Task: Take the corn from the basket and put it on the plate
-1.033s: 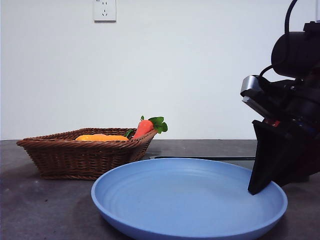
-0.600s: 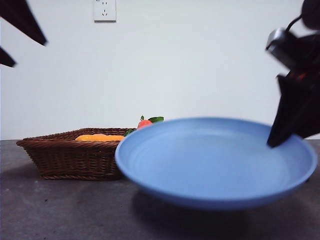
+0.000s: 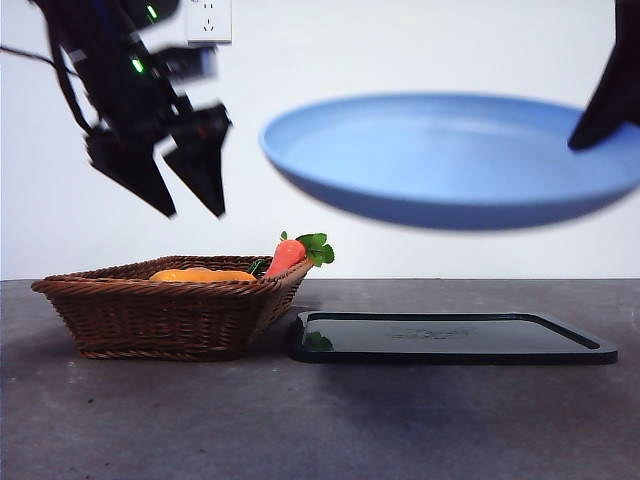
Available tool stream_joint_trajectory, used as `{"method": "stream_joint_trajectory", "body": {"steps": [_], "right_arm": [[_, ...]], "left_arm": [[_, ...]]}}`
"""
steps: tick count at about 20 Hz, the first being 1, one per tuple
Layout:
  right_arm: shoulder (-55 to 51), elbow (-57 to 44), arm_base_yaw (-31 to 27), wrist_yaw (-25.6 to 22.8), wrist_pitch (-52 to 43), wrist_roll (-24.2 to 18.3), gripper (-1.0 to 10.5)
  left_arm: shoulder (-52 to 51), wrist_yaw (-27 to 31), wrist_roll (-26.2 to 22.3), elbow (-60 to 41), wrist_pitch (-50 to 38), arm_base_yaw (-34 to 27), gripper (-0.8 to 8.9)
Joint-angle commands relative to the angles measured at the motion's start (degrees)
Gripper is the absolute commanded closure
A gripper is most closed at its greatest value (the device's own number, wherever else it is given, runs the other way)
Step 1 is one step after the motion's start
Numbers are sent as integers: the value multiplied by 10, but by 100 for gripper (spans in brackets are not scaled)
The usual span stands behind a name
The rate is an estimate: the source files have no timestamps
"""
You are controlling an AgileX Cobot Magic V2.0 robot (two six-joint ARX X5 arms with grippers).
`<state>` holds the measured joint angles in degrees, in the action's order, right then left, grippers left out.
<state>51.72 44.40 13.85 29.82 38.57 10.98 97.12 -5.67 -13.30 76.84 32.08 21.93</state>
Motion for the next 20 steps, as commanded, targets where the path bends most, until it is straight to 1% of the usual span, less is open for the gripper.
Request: {"method": "stream_joint_trajectory", "body": {"steps": [1, 4, 7, 14, 16, 20], "right_arm": [[2, 24, 2, 2, -3, 10, 945], [2, 28, 2, 2, -3, 10, 945], [2, 28, 2, 1, -3, 10, 945], [2, 28, 2, -15, -3, 10, 945], [2, 28, 2, -14, -3, 10, 945], [2, 28, 1, -19, -4, 10, 945]], "left_arm": [[47, 8, -30, 31, -4, 3, 410], [85, 17, -43, 43, -10, 3, 410], [117, 17, -43, 44, -22, 3, 410], [145, 17, -40, 44, -42, 7, 412], [152, 17, -40, 44, -41, 7, 431], [153, 17, -36, 44, -43, 7, 509]]}}
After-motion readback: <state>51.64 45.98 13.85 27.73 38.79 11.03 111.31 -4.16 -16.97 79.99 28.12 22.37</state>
